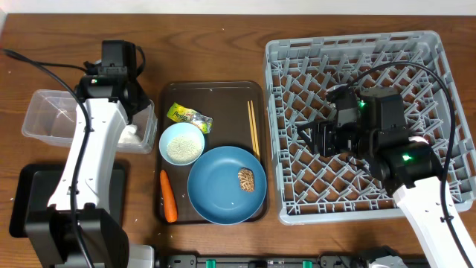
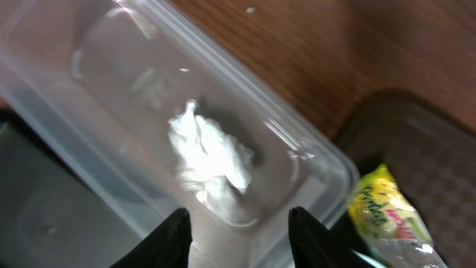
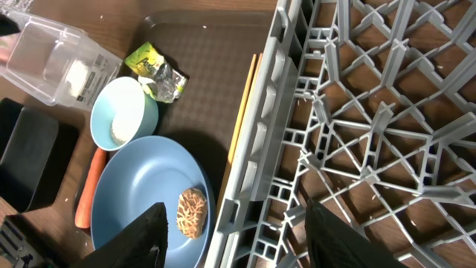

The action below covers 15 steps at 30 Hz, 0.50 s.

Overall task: Sort waste into correct bins and load items into the dishwasher rack
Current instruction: 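Carry the tissue left and drop it into the clear bin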

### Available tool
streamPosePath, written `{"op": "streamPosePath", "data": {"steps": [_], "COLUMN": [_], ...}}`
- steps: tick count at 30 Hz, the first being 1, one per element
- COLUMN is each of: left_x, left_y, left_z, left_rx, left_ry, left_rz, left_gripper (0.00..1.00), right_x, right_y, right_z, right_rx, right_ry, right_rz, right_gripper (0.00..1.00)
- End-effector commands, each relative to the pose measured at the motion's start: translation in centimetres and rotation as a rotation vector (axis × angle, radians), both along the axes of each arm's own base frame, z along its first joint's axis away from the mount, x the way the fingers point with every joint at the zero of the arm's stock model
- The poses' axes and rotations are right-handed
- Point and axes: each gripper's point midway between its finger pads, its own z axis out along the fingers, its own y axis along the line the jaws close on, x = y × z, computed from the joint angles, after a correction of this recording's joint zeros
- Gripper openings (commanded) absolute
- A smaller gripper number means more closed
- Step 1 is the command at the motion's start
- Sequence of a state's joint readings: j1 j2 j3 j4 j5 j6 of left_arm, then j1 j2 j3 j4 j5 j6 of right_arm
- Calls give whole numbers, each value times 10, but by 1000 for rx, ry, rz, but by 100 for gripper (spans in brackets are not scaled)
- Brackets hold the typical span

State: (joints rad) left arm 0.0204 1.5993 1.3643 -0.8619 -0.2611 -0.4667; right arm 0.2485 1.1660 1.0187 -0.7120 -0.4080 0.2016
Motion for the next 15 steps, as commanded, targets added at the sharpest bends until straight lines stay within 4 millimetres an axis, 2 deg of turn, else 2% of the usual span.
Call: {"op": "streamPosePath", "data": {"steps": [1, 4, 7, 13, 15], "left_x": [9, 15, 11, 0, 1], "left_y": [-22, -67, -102, -147, -156], "left_z": [7, 4, -6, -51, -67], "left_rx": [-90, -219, -226, -166, -155], "left_ry": [-32, -29, 17, 159, 195], "left_rz": [-87, -305, -464, -604, -624], "left_gripper": [44, 43, 43, 44, 43], "right_x": [-3, -3, -1, -1, -1], "right_y": [5, 1, -2, -2, -2], "right_z": [2, -1, -2, -2, -2], "right_rx": [7, -15, -31, -30, -31], "right_ry": [6, 12, 7, 6, 7], "right_rz": [13, -4, -18, -17, -18], "right_gripper": [55, 56, 57, 57, 57]}}
